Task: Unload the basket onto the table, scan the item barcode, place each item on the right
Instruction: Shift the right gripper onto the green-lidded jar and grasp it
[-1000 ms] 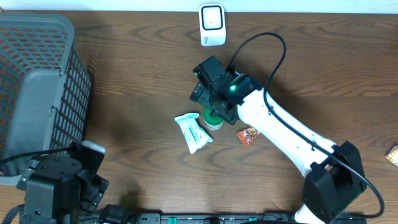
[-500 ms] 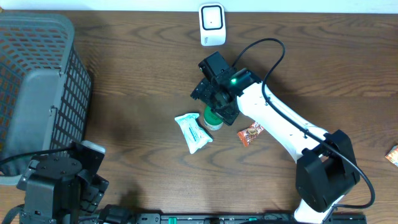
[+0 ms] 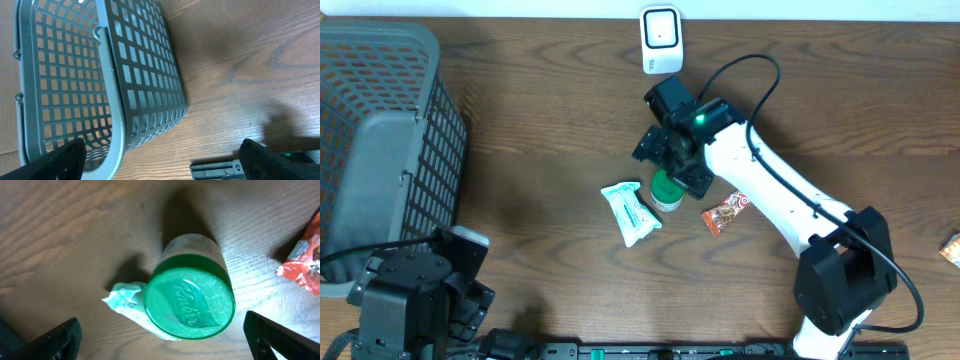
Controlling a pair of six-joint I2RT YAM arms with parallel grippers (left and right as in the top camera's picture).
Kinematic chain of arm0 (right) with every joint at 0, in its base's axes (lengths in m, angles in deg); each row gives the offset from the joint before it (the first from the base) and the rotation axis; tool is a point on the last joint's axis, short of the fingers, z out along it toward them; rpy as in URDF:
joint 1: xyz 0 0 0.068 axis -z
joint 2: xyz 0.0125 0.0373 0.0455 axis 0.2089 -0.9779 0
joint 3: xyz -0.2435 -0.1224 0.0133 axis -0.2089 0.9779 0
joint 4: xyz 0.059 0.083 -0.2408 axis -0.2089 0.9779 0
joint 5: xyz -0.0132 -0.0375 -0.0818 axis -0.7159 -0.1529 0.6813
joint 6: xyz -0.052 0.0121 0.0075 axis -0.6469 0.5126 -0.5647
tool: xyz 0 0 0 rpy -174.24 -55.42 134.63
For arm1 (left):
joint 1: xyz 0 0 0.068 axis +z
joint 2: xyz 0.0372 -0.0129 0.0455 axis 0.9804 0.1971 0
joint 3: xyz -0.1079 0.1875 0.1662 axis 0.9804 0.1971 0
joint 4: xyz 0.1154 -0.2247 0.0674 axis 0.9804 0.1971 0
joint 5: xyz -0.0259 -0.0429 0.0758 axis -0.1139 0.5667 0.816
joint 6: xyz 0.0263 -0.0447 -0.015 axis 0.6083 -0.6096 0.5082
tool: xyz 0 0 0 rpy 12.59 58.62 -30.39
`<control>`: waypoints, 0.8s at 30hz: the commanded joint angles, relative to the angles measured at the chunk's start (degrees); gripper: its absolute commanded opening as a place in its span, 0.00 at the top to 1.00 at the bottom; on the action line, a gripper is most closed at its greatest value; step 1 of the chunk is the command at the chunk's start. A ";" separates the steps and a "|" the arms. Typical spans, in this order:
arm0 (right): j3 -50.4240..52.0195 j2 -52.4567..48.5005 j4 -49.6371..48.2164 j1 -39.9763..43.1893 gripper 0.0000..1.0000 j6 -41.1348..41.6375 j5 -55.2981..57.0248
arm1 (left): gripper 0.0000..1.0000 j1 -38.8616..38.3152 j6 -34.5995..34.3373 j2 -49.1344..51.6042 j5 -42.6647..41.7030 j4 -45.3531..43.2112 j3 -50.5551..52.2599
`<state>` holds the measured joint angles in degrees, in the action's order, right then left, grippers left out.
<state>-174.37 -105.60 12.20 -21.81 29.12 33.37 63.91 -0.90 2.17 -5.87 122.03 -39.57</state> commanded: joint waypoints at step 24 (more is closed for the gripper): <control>4.31 -6.25 -2.56 0.33 0.01 -1.11 2.36 | 0.02 0.24 -0.55 0.00 -0.09 0.00 -0.35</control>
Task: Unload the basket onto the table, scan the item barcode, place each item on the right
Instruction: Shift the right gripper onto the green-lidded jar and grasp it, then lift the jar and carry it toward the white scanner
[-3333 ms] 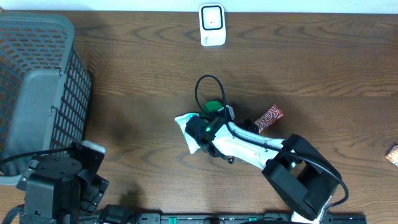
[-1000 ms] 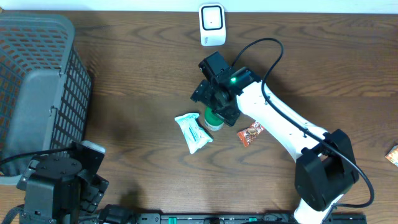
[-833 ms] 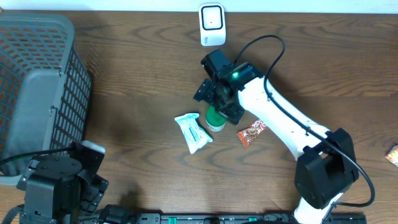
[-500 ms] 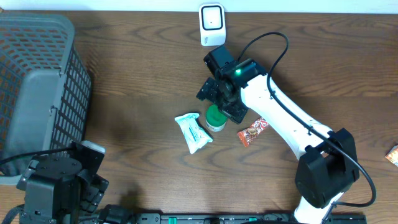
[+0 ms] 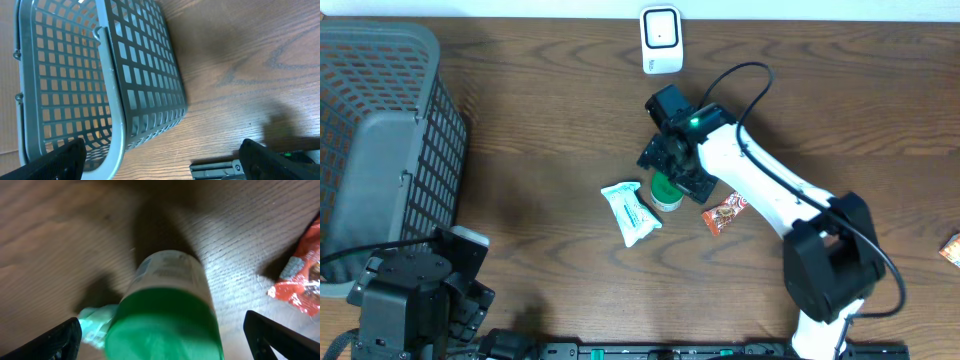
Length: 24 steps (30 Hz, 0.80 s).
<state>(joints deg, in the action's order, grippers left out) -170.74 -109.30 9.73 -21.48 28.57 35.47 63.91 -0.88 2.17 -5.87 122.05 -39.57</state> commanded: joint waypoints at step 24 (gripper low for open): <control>-3.58 -3.21 -0.46 1.64 0.40 -51.93 7.19 | 0.02 0.24 -0.55 0.00 -0.09 -0.02 -0.35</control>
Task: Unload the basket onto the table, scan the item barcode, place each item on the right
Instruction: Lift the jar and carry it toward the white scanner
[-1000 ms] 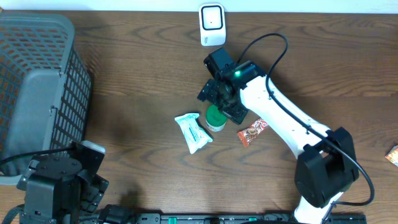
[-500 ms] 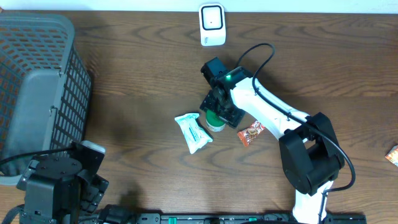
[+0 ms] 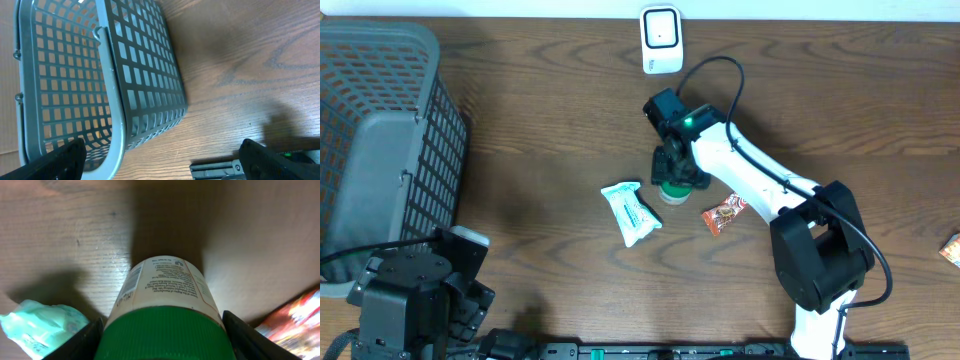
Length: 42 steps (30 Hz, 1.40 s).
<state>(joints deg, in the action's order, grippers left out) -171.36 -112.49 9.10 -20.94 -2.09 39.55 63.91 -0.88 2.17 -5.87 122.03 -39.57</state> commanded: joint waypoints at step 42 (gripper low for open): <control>-26.77 1.44 39.36 1.07 0.01 56.37 -6.08 | 0.02 0.24 -0.55 0.00 -0.09 0.02 -0.35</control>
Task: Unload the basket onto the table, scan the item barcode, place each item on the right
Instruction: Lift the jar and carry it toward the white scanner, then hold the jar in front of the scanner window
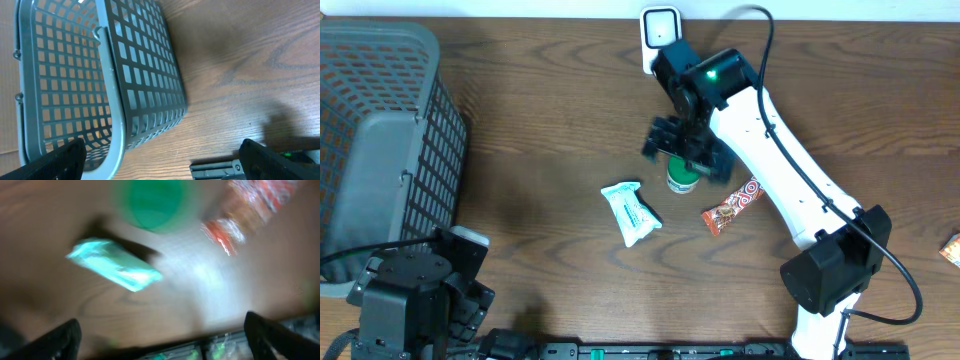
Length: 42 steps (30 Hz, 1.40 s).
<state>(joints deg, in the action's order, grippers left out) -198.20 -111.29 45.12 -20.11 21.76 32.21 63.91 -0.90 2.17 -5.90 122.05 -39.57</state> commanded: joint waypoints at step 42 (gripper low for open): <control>0.11 -20.61 -12.83 1.38 0.02 44.92 9.29 | 0.02 0.24 -0.52 0.00 -0.07 -0.02 -0.35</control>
<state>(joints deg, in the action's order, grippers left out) -198.11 -129.12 31.96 -18.40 69.97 42.29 63.91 -0.90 2.17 -5.87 122.05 -39.57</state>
